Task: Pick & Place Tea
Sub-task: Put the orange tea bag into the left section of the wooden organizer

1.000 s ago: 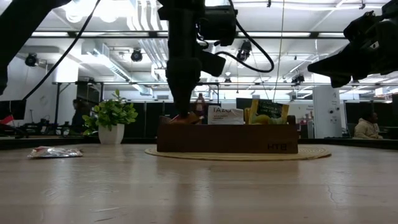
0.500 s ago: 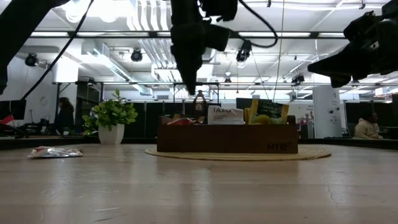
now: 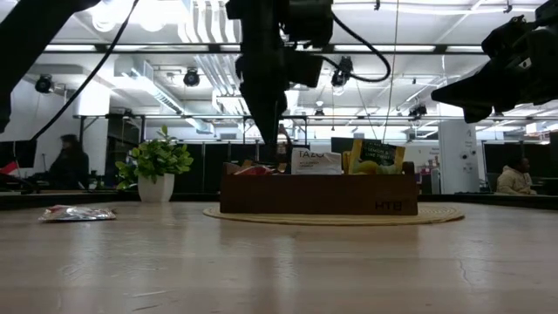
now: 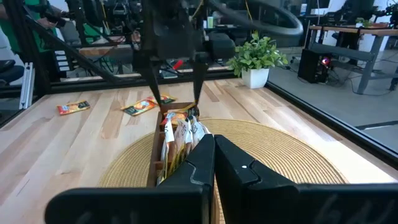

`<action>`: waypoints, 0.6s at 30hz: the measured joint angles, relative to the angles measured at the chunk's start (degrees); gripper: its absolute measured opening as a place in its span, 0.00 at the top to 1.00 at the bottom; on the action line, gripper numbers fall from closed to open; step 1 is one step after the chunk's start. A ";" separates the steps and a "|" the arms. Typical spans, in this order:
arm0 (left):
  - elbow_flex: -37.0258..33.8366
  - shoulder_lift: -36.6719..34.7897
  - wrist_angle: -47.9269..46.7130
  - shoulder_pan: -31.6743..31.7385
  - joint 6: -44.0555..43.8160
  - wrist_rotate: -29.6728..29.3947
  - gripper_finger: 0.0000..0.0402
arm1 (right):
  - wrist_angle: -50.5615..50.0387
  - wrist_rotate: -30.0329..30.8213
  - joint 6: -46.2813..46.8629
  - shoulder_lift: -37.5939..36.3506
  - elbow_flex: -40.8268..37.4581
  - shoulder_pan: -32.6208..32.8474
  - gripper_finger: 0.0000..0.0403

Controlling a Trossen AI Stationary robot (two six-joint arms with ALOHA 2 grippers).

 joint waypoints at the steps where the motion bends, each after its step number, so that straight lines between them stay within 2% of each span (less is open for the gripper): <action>1: -0.60 0.00 0.60 0.05 0.03 -0.62 0.29 | 0.01 0.00 0.00 0.00 0.00 0.00 0.98; 11: -6.42 0.04 5.86 0.52 0.89 -2.87 0.29 | -0.01 0.02 0.00 0.02 -0.02 0.00 0.98; 18: -10.41 0.04 13.42 0.50 0.99 -12.84 0.29 | -0.01 0.01 0.00 0.00 0.00 0.00 0.98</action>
